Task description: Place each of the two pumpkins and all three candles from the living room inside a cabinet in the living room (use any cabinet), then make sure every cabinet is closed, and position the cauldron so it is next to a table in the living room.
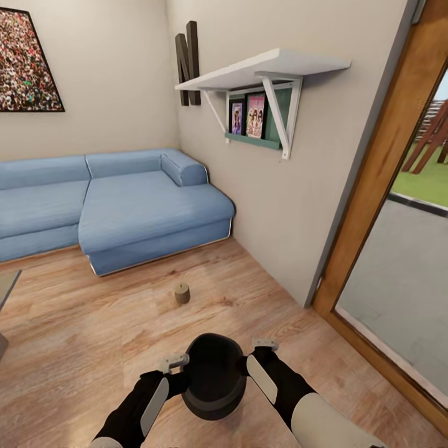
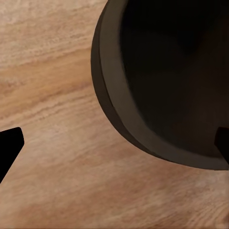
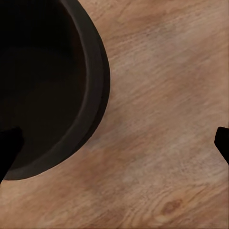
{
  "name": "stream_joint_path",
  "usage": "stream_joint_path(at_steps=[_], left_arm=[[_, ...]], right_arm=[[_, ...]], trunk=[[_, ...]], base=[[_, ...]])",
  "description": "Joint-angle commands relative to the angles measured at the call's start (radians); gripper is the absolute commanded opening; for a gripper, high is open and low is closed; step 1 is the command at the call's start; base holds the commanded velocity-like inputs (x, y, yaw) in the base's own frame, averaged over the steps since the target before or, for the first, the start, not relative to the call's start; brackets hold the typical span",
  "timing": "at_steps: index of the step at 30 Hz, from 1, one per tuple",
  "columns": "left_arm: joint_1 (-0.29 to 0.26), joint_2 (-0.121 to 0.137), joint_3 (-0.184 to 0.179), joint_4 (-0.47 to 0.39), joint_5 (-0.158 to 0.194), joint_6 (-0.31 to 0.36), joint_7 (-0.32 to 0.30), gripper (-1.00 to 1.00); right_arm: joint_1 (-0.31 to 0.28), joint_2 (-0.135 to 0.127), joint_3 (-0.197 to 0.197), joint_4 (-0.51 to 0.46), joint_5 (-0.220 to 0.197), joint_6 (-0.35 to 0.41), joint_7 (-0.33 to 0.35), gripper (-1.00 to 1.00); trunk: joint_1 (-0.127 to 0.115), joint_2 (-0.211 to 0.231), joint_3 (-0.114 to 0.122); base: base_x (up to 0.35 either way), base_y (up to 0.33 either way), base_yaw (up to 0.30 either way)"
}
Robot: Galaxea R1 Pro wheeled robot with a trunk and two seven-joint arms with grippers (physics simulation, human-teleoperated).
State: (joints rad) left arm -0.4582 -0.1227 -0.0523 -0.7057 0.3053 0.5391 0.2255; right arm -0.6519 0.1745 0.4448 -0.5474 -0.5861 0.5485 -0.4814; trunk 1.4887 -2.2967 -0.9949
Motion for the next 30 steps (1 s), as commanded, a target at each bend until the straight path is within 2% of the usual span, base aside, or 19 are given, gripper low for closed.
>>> stream_joint_path(at_steps=[1,5,15,30], left_arm=[[0.000,0.000,0.000,0.000,0.000,-0.001,0.000,1.00],[0.000,0.000,0.000,0.000,0.000,-0.004,0.000,1.00],[-0.001,0.001,0.000,0.000,0.000,-0.007,0.000,1.00],[0.000,0.000,0.000,0.000,0.000,-0.005,0.000,1.00]], right_arm=[[0.000,0.000,0.000,0.000,0.000,-0.001,0.002,1.00],[0.000,0.000,0.001,-0.001,0.004,-0.004,0.004,1.00],[0.000,0.000,0.002,-0.004,0.006,-0.011,0.006,1.00],[0.000,0.000,0.003,-0.005,0.007,-0.012,0.006,1.00]], trunk=[[0.004,-0.007,-0.003],[0.019,-0.035,-0.016],[0.019,-0.035,-0.016],[0.019,-0.035,-0.016]], base=[[0.000,0.000,0.000],[0.000,0.000,0.000],[0.003,0.001,0.000],[0.102,0.036,0.000]])
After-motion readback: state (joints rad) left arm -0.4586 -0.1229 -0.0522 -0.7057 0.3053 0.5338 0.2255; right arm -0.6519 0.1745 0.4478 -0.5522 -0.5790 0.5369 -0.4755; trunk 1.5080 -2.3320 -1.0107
